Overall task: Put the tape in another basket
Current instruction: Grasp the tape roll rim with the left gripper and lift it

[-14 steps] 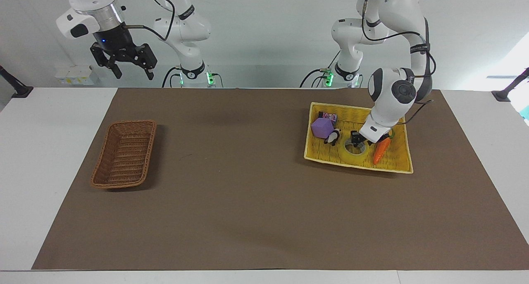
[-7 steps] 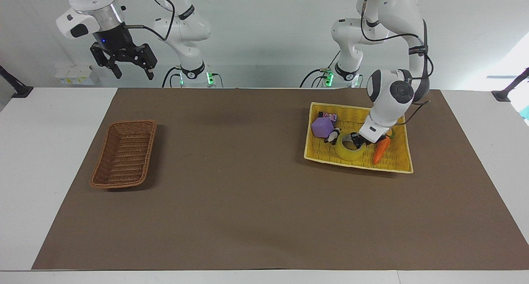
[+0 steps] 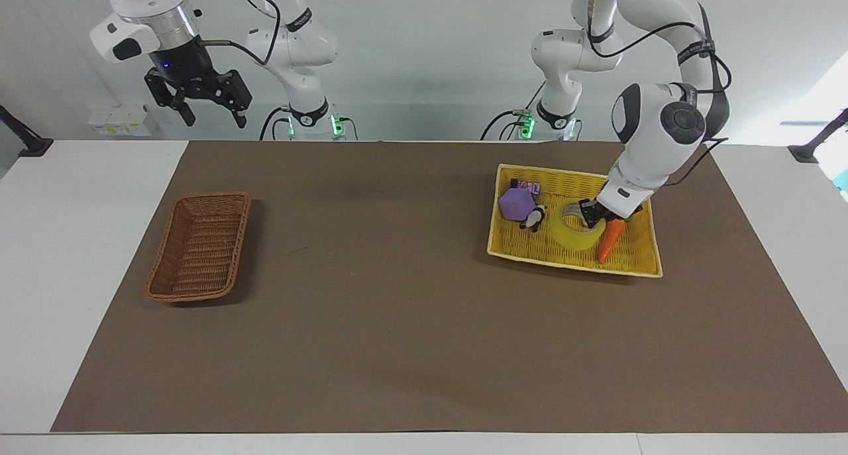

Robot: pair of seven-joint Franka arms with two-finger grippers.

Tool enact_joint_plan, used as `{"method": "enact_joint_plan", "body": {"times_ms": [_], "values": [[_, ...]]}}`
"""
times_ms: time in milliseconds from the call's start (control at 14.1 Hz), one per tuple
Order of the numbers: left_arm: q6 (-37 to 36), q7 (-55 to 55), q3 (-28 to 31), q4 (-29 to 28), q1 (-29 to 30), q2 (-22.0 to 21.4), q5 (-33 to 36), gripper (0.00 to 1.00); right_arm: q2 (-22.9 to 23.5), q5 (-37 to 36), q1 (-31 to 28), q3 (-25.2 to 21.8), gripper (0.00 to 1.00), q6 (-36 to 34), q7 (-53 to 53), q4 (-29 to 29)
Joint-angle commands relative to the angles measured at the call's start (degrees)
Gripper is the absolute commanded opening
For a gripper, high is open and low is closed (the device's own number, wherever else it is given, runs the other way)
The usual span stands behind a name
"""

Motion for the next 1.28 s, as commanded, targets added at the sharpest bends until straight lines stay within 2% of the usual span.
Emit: {"method": "enact_joint_plan", "body": {"times_ms": [0,213,356,569,924,1209], "values": [[-8.9,-0.5,0.0,7.8,-0.1,-0.5,-0.7,0.00,-0.8,0.9,-0.6,0.1,1.00,-0.2,-1.9,-0.5],[-15.7,-2.0,-0.3,14.1,-0.7,-0.5,-0.7,0.00,-0.8,0.9,-0.6,0.1,1.00,-0.2,-1.9,-0.5],[-18.4,-5.8,-2.7,16.5,-0.7,-0.6,-0.7,0.00,-0.8,0.9,-0.6,0.1,1.00,-0.2,-1.8,-0.5],[-16.4,-17.6,-9.3,16.5,-0.7,-0.9,-0.8,0.00,-1.5,0.7,0.2,0.2,1.00,-2.4,-2.4,-1.2],[-10.3,-33.3,-18.1,16.1,-0.8,-0.9,-7.8,0.00,-1.7,1.8,1.2,0.6,1.00,3.0,-6.9,-4.8],[-2.2,-36.5,-19.3,13.8,-3.7,-2.0,-15.0,0.00,-1.7,5.8,5.3,0.6,1.00,3.1,-6.5,-5.2]]}}
